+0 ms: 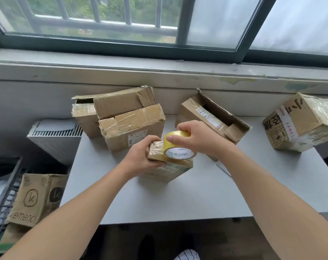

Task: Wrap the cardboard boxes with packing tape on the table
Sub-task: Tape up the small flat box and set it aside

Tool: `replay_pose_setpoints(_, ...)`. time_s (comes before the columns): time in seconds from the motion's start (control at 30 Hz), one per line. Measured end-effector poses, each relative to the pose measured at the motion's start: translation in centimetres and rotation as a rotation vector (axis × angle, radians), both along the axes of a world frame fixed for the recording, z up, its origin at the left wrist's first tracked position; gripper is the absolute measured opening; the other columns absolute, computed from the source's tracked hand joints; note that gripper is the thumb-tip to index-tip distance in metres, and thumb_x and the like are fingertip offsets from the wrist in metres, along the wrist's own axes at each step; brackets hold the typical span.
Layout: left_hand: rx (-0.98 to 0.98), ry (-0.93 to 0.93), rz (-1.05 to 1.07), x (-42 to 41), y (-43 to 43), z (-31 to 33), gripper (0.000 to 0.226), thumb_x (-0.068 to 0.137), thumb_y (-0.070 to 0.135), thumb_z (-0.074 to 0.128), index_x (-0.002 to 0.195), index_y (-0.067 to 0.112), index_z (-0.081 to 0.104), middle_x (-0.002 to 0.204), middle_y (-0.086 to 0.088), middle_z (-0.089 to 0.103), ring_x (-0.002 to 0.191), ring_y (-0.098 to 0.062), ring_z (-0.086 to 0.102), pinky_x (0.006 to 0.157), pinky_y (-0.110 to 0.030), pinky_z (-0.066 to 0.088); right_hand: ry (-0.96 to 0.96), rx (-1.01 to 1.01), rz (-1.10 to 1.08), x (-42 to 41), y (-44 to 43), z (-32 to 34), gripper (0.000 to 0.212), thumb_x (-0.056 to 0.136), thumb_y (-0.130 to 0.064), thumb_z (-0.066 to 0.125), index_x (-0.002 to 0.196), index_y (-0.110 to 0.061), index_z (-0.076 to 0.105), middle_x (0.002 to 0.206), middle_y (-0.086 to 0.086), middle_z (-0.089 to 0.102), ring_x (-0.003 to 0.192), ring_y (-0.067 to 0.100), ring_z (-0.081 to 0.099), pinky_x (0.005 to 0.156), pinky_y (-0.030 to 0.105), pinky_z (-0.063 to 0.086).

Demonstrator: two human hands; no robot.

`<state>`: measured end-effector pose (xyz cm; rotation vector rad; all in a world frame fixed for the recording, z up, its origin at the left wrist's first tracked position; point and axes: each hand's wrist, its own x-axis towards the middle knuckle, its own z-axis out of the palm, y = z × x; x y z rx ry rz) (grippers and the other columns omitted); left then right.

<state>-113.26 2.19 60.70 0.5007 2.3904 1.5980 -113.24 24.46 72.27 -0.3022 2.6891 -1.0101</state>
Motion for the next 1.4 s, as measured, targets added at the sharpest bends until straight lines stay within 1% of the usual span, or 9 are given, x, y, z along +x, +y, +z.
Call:
replay_pose_setpoints(0.13, 0.005, -0.032, 0.053, 0.1, -2.3, -1.1, 0.064, 0.063, 0.020, 0.099, 0.108, 0.033, 0.056, 0.096, 0.019, 0.066, 0.085, -0.002, 0.063, 0.078, -0.018, 0.050, 0.079, 0.269, 0.039, -1.0, 0.6, 0.8, 0.052, 0.090, -0.058, 0.066, 0.063, -0.014, 0.055, 0.059, 0.000, 0.049, 0.060, 0.015, 0.047, 0.056, 0.033, 0.033)
replay_pose_setpoints(0.27, 0.028, -0.076, 0.069, 0.4, -2.8, -1.4, 0.062, 0.058, 0.036, 0.095, 0.105, 0.041, 0.054, 0.100, 0.017, 0.066, 0.091, -0.011, 0.066, 0.081, -0.024, 0.055, 0.002, 0.413, 0.031, -1.1, 1.6, 0.4, 0.056, 0.087, -0.066, 0.064, 0.067, -0.014, 0.062, 0.065, 0.003, 0.058, 0.066, 0.014, 0.054, 0.056, 0.032, 0.037)
replay_pose_setpoints(0.4, 0.062, -0.109, 0.090, 1.1, -3.3, -2.0, 0.062, 0.068, 0.008, 0.096, 0.110, 0.024, 0.054, 0.097, 0.023, 0.067, 0.089, 0.000, 0.066, 0.077, -0.016, 0.051, -0.011, 0.517, 0.066, -1.1, 0.8, -0.6, 0.065, 0.083, -0.075, 0.061, 0.060, -0.015, 0.053, 0.062, 0.001, 0.055, 0.067, 0.014, 0.053, 0.058, 0.034, 0.039)
replay_pose_setpoints(0.6, 0.099, -0.153, 0.121, 1.9, -3.9, -3.0, 0.057, 0.072, 0.000, 0.091, 0.111, 0.018, 0.052, 0.095, 0.011, 0.070, 0.087, -0.001, 0.068, 0.077, -0.018, 0.053, -0.029, 0.685, 0.127, -1.2, -0.1, -1.6, 0.061, 0.085, -0.077, 0.057, 0.061, -0.021, 0.055, 0.065, -0.003, 0.058, 0.072, 0.016, 0.057, 0.059, 0.032, 0.043)
replay_pose_setpoints(0.73, 0.092, -0.134, 0.099, 2.1, -3.4, -3.1, 0.058, 0.079, 0.006, 0.087, 0.115, 0.027, 0.047, 0.095, 0.023, 0.064, 0.088, -0.002, 0.063, 0.079, -0.025, 0.054, -0.018, 0.732, 0.133, -1.7, -0.3, -1.7, 0.060, 0.085, -0.076, 0.058, 0.060, -0.021, 0.053, 0.064, -0.003, 0.058, 0.077, 0.021, 0.060, 0.062, 0.035, 0.048)
replay_pose_setpoints(0.93, 0.136, -0.129, 0.071, 3.0, -2.5, -3.4, 0.056, 0.084, 0.002, 0.082, 0.121, 0.019, 0.044, 0.105, 0.000, 0.062, 0.088, -0.001, 0.061, 0.082, -0.022, 0.052, -0.085, 0.748, 0.077, -1.0, 0.3, -3.0, 0.060, 0.085, -0.078, 0.056, 0.063, -0.023, 0.054, 0.068, -0.004, 0.058, 0.080, 0.020, 0.060, 0.056, 0.030, 0.039)
replay_pose_setpoints(1.1, 0.074, -0.037, 0.029, 2.5, -2.9, -3.4, 0.072, 0.080, 0.010, 0.086, 0.130, 0.036, 0.041, 0.108, 0.004, 0.061, 0.097, -0.013, 0.063, 0.089, -0.026, 0.052, -0.066, 0.763, 0.087, -1.2, 0.4, -2.7, 0.061, 0.084, -0.077, 0.058, 0.061, -0.021, 0.051, 0.065, -0.004, 0.056, 0.073, 0.020, 0.057, 0.055, 0.031, 0.037)
replay_pose_setpoints(1.23, 0.114, 0.004, 0.045, 2.3, -2.5, -3.4, 0.066, 0.076, 0.008, 0.088, 0.128, 0.031, 0.055, 0.117, 0.012, 0.062, 0.114, -0.014, 0.060, 0.100, -0.028, 0.049, -0.083, 0.683, 0.059, -1.4, 1.3, -1.4, 0.064, 0.084, -0.074, 0.061, 0.061, -0.016, 0.049, 0.061, -0.002, 0.052, 0.066, 0.018, 0.053, 0.055, 0.032, 0.036)
replay_pose_setpoints(1.4, 0.162, -0.012, 0.066, 2.1, -1.4, -3.5, 0.078, 0.076, 0.006, 0.086, 0.138, 0.036, 0.050, 0.121, 0.005, 0.063, 0.110, -0.015, 0.063, 0.102, -0.030, 0.050, 0.020, 0.685, 0.063, -2.0, 1.3, 1.9, 0.059, 0.085, -0.072, 0.063, 0.067, -0.016, 0.056, 0.060, -0.003, 0.052, 0.067, 0.014, 0.054, 0.060, 0.036, 0.044)
